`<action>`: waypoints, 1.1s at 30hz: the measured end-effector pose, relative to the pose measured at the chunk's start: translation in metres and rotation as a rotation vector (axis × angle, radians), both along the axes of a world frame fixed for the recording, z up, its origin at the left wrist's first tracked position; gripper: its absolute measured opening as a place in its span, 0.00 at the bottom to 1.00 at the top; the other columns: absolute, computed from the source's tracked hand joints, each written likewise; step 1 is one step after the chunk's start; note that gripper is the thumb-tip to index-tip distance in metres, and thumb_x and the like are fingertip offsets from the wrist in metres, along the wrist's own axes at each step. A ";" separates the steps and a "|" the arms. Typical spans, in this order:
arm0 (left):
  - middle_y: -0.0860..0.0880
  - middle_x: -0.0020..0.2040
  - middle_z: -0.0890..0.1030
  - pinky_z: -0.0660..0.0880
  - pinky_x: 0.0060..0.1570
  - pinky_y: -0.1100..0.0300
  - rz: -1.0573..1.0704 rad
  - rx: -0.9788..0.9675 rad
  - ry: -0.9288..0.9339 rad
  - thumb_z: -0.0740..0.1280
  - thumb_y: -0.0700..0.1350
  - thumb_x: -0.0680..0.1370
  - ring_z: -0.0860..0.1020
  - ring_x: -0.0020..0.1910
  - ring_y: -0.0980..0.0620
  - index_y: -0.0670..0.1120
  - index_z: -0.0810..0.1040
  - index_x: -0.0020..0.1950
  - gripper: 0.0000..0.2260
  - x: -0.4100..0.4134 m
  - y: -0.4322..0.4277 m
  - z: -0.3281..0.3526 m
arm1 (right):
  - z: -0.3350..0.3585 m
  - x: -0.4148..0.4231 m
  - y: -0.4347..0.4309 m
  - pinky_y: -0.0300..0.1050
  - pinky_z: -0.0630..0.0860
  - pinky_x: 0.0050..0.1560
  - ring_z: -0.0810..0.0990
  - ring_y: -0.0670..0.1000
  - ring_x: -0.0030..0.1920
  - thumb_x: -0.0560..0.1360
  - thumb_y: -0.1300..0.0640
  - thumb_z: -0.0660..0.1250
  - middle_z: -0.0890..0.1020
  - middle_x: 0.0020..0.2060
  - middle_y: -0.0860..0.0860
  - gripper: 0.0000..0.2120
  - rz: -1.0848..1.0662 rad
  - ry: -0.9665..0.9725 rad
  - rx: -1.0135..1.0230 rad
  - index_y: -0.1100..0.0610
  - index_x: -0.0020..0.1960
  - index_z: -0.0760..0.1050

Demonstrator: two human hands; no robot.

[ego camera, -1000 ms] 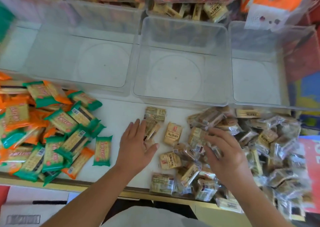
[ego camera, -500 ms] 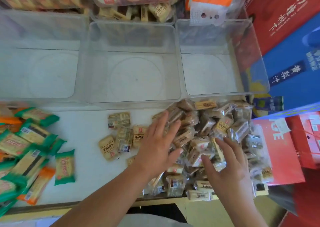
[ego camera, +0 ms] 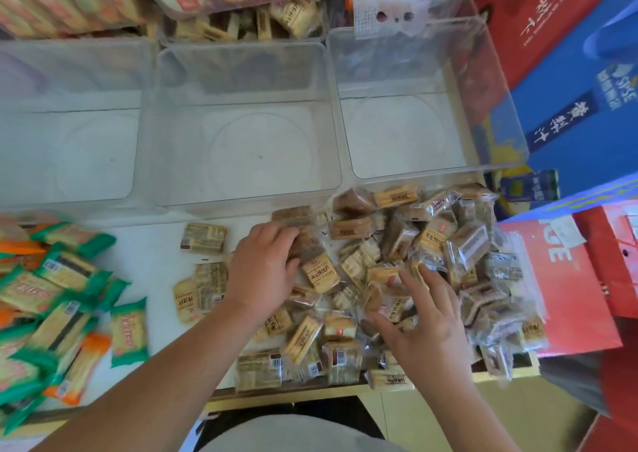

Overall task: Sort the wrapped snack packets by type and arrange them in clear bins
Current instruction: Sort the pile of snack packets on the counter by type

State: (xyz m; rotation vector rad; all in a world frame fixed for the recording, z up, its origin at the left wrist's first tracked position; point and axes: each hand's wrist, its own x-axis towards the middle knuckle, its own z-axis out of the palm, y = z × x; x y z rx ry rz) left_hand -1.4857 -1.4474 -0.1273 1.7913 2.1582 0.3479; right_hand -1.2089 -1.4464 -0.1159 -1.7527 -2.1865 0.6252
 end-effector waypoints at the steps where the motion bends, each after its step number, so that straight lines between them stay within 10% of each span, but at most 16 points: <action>1: 0.46 0.63 0.78 0.78 0.62 0.44 0.007 0.028 -0.008 0.76 0.45 0.74 0.76 0.63 0.44 0.44 0.78 0.66 0.21 0.003 -0.002 0.001 | -0.001 0.001 0.002 0.66 0.80 0.57 0.71 0.61 0.72 0.68 0.35 0.73 0.72 0.72 0.53 0.36 -0.013 -0.010 -0.029 0.50 0.71 0.74; 12: 0.52 0.70 0.77 0.70 0.70 0.54 -0.218 0.158 -0.250 0.65 0.46 0.83 0.71 0.70 0.51 0.47 0.78 0.71 0.16 0.080 0.019 0.010 | 0.002 0.022 -0.005 0.59 0.82 0.55 0.77 0.59 0.67 0.71 0.43 0.75 0.76 0.68 0.53 0.28 0.004 0.120 0.023 0.54 0.66 0.78; 18: 0.57 0.83 0.55 0.60 0.79 0.49 -0.385 -0.230 -0.291 0.62 0.70 0.78 0.56 0.81 0.53 0.55 0.61 0.82 0.37 0.089 0.014 -0.001 | 0.013 0.035 0.000 0.25 0.69 0.61 0.80 0.46 0.62 0.71 0.55 0.79 0.81 0.61 0.46 0.21 -0.021 0.228 -0.043 0.53 0.63 0.80; 24: 0.54 0.79 0.67 0.65 0.76 0.51 -0.363 -0.159 -0.282 0.69 0.66 0.76 0.67 0.76 0.52 0.52 0.63 0.82 0.39 0.098 0.013 -0.001 | 0.011 0.039 0.004 0.24 0.70 0.59 0.80 0.39 0.57 0.71 0.59 0.78 0.82 0.55 0.44 0.19 -0.027 0.266 -0.038 0.56 0.61 0.81; 33: 0.63 0.59 0.74 0.76 0.54 0.65 0.208 -0.034 -0.631 0.80 0.53 0.70 0.77 0.54 0.62 0.60 0.73 0.68 0.30 0.074 -0.003 0.017 | 0.013 0.036 0.012 0.22 0.68 0.58 0.75 0.32 0.60 0.73 0.57 0.76 0.82 0.56 0.41 0.17 -0.072 0.278 -0.089 0.53 0.61 0.81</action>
